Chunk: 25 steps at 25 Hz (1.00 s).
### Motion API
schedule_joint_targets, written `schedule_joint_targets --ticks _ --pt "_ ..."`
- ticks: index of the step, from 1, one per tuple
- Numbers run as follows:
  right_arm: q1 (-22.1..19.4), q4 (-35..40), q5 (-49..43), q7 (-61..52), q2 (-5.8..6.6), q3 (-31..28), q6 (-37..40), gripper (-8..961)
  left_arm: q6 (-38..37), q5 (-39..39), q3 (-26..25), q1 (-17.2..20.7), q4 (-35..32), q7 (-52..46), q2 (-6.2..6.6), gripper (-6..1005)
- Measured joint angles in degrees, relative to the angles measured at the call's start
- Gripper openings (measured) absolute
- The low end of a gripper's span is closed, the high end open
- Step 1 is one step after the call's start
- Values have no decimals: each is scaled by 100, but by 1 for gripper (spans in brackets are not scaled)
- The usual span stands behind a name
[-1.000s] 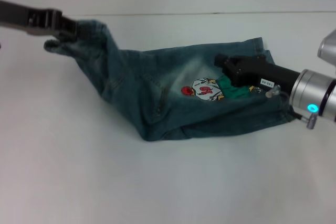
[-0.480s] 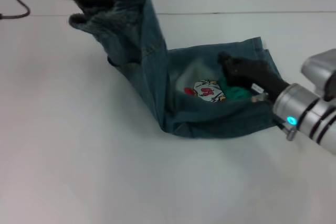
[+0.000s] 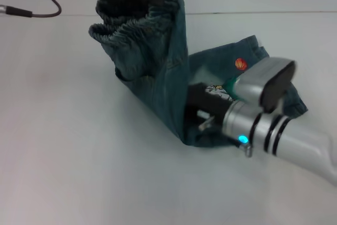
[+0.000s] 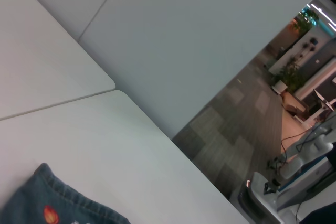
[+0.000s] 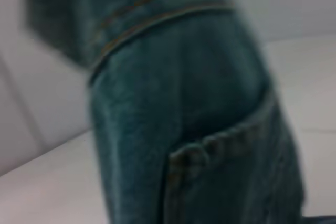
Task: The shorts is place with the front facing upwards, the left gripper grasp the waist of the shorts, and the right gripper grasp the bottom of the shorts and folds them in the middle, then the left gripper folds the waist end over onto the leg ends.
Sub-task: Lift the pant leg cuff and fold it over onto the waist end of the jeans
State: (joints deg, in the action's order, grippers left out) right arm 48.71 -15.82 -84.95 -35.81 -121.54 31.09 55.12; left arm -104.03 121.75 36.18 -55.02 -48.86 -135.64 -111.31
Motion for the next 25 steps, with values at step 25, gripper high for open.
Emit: schedule_joint_targets --ticks 25 --pt "82 -722 -5024 -622 101 -3238 -1672 -1 105 -16 100 118 100 63 -61 38"
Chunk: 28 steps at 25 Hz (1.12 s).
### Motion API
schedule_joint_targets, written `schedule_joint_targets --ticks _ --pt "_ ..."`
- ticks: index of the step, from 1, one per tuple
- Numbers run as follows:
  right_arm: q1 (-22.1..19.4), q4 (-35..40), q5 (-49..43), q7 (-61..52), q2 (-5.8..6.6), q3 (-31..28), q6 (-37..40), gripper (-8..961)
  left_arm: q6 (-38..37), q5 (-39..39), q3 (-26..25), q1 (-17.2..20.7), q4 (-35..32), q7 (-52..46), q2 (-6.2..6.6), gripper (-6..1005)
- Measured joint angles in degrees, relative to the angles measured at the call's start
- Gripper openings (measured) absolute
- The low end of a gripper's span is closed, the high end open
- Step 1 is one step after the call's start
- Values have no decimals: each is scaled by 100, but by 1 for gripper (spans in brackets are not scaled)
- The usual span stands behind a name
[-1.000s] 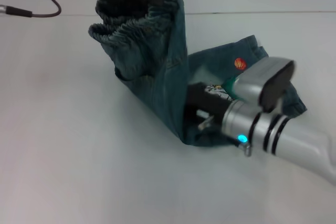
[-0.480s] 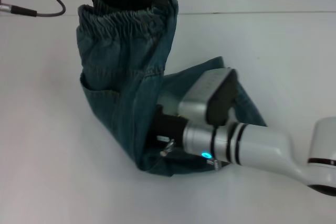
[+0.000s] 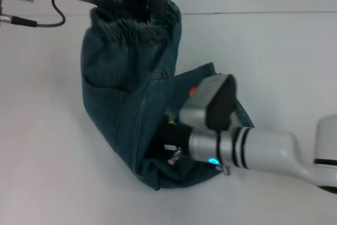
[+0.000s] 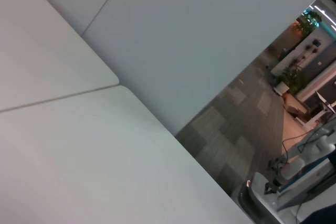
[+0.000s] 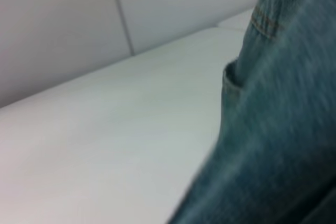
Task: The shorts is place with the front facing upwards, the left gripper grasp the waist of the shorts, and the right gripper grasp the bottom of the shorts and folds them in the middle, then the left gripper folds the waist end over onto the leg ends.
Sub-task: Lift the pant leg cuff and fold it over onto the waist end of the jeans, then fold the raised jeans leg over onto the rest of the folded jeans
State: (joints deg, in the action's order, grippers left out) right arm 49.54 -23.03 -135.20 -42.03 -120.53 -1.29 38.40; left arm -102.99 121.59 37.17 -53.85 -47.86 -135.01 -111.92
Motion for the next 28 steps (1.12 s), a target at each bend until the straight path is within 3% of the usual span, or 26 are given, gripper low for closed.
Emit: schedule_joint_targets --ticks 4,5,10,13,16,20,28 --pt "-674 594 2 -121 -2 -277 719 -1 -1 0 45 2 56 34 -29 39" --pt "-674 594 2 -121 -2 -277 719 -1 -2 0 49 1 57 49 -53 39" --pt "-1174 1228 18 -91 11 -1256 1206 0 6 0 230 -58 87 125 -200 38" --pt "-1412 1593 36 -99 41 -2210 1675 0 76 -2 363 -110 129 182 -319 37" --pt "-1530 1789 43 -141 75 -3003 2107 0 317 -7 625 -153 188 222 -459 37" --pt "-1584 1899 41 -204 98 -3642 2579 -1 931 19 1170 -255 350 229 -650 36" --pt "-1641 1912 38 -237 108 -3968 2762 0 1889 87 1991 -419 700 183 -984 72"
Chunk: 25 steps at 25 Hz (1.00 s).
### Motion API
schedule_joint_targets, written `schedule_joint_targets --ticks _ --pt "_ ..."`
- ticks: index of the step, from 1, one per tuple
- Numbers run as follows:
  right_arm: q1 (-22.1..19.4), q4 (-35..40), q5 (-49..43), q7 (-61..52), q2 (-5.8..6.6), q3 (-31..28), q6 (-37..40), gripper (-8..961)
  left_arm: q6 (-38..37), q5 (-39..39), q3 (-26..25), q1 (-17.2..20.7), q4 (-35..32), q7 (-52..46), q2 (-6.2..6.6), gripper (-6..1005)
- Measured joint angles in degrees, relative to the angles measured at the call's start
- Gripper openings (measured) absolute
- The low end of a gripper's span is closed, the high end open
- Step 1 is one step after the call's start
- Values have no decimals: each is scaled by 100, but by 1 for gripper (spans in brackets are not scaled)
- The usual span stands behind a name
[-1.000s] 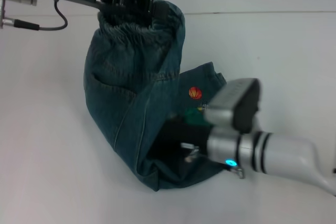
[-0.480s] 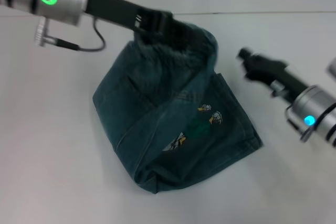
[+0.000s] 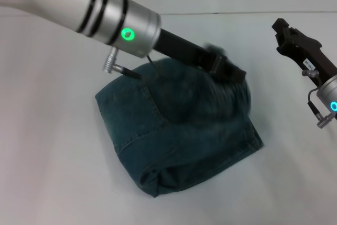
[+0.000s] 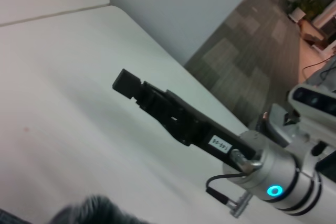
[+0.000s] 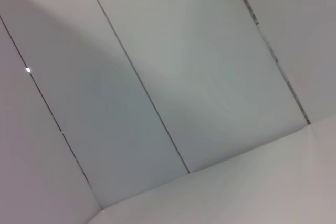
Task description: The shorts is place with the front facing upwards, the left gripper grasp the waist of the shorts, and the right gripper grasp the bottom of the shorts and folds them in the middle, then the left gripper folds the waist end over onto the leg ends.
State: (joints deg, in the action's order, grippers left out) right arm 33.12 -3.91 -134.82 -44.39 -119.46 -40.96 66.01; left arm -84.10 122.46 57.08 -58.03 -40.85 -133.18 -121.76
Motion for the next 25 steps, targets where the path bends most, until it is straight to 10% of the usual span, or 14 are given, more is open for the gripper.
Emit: schedule_joint_targets --ticks 13,20,22,25 --pt "-72 171 -115 -444 80 105 363 2 366 -61 307 325 -135 158 -93 404" --pt "-17 763 -587 -1630 535 1043 1657 3 -163 -1032 -123 1666 -995 1124 -186 682" --pt "-20 1180 -586 -1951 581 1311 2299 31 -300 -1235 -302 1995 -1071 1299 -169 900" --pt "19 1825 -573 -2467 605 1752 3136 114 -686 -1422 -864 2519 -1106 1757 -161 913"
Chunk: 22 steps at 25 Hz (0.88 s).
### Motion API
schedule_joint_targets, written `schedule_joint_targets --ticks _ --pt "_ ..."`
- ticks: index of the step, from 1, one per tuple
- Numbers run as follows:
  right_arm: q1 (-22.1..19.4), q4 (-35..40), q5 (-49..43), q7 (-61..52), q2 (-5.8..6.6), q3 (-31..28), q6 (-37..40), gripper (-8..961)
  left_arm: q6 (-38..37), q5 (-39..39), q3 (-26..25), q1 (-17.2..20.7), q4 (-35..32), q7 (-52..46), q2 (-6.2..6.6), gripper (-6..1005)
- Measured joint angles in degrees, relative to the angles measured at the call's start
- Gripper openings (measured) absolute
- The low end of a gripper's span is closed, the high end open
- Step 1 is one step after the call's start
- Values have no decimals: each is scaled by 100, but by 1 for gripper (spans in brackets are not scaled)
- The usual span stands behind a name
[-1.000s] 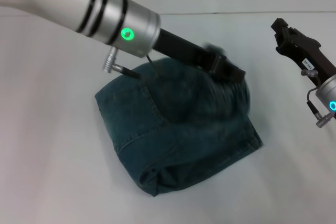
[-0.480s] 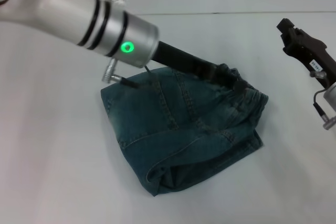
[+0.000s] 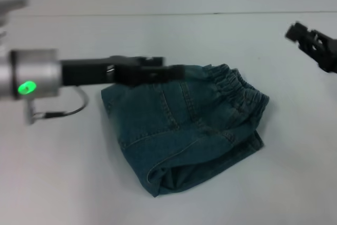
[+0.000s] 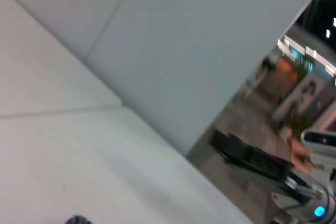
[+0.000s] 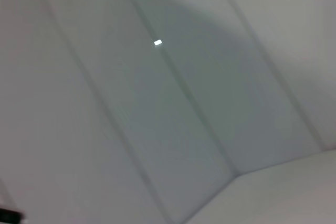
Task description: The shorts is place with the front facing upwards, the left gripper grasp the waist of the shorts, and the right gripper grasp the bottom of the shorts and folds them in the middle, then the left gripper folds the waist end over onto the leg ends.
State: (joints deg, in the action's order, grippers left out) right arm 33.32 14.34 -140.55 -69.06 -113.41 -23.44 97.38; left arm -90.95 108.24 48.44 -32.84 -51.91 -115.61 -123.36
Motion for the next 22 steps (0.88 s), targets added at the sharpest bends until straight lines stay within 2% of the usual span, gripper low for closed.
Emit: schedule_joint_targets --ticks 2,5,8,14,17,22 --pt "43 485 18 -459 29 407 458 170 -209 -29 -283 256 11 215 9 922" --pt "77 1143 29 -974 64 931 1120 402 -432 -15 -581 605 16 494 38 926" --pt "53 1720 41 -1267 119 1498 1572 476 -686 209 -758 887 -28 716 64 926" --pt "-180 2258 40 -1511 165 3156 1608 623 -1313 744 -1147 1306 -242 1295 33 926" --pt "-235 2325 30 -1471 134 3517 1555 713 -1431 766 -1198 1478 -304 1565 13 923" --pt "-252 2336 20 -1413 54 3801 1342 859 -1421 894 -1231 1615 -315 1901 -35 920"
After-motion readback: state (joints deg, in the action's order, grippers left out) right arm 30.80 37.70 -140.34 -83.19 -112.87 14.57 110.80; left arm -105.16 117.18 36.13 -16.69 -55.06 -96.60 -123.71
